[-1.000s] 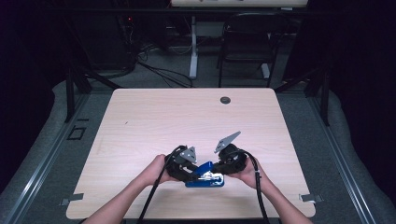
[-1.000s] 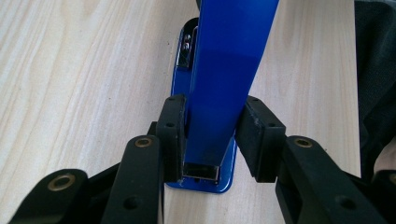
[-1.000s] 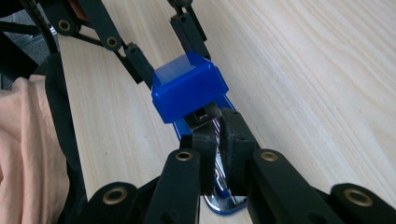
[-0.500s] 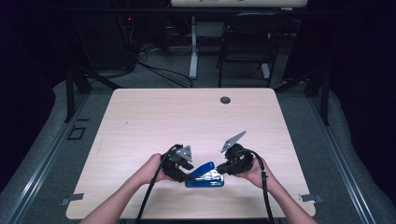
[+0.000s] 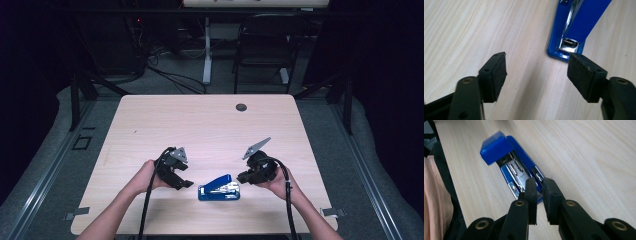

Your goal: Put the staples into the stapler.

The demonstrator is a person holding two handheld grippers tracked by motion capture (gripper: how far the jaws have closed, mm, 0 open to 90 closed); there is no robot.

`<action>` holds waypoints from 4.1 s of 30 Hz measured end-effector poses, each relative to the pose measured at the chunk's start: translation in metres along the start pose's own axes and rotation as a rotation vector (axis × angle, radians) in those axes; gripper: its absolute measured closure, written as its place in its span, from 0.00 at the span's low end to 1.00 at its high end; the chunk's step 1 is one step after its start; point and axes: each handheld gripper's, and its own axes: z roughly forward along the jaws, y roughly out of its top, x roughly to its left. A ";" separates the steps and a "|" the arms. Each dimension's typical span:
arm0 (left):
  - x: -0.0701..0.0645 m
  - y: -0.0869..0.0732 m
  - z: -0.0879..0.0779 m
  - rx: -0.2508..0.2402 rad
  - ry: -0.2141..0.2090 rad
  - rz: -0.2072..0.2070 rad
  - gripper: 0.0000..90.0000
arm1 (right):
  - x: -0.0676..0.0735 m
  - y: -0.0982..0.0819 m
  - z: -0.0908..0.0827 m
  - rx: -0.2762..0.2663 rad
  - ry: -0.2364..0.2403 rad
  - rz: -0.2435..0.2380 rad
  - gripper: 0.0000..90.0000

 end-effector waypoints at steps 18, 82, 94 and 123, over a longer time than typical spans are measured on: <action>0.003 0.000 0.002 0.019 0.001 -0.012 0.22 | 0.025 0.028 -0.015 -0.114 0.031 -0.041 0.92; 0.006 -0.003 0.001 0.003 0.022 -0.033 0.13 | 0.008 0.009 0.011 0.052 -0.065 0.010 0.54; 0.016 -0.010 -0.003 -0.021 0.080 -0.100 0.03 | -0.013 -0.004 -0.014 0.040 -0.261 0.053 0.15; 0.037 -0.024 0.026 0.133 0.111 -0.148 0.00 | -0.077 -0.043 0.008 0.310 -0.329 0.196 0.00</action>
